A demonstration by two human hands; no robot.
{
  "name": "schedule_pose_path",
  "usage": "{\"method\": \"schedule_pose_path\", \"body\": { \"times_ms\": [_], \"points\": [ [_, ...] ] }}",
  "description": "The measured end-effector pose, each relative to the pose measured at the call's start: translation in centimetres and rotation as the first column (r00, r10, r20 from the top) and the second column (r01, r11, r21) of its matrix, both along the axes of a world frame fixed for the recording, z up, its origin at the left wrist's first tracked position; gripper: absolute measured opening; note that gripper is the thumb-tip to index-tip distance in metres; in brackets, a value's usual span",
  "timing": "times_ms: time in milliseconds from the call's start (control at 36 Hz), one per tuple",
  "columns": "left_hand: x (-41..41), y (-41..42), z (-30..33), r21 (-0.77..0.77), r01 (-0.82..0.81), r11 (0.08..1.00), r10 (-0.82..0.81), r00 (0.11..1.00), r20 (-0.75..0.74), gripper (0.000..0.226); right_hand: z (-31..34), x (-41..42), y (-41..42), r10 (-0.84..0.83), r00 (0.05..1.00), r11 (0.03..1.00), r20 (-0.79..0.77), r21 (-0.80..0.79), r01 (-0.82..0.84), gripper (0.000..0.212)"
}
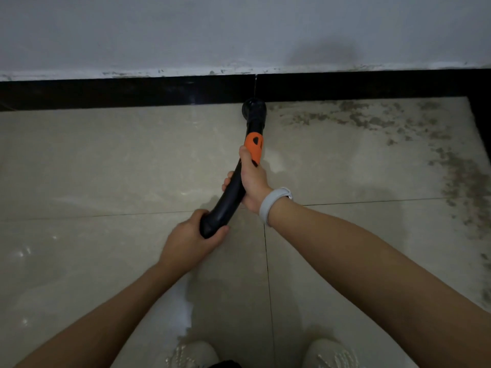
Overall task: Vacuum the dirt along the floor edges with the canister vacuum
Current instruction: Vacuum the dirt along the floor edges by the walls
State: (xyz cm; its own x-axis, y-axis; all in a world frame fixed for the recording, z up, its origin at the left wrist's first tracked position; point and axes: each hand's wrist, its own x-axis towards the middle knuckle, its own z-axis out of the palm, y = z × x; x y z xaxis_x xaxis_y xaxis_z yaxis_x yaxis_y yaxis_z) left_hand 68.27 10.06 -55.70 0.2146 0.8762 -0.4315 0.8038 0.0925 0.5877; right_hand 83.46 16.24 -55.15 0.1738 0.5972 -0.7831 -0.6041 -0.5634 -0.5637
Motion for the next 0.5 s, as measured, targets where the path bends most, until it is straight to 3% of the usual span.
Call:
{"method": "schedule_pose_path", "body": {
  "times_ms": [333,500],
  "points": [
    [1.9,1.0,0.0,0.04,0.105,0.994,-0.104,0.994,-0.034,0.034,-0.9,2.2,-0.3,-0.088,0.996,0.996,-0.018,-0.001,0.088,0.038],
    [3.3,1.4,-0.4,0.042,0.131,0.991,-0.131,0.991,-0.011,0.042,-0.9,3.9,-0.6,-0.148,0.988,0.989,-0.038,0.013,0.149,0.034]
  ]
}}
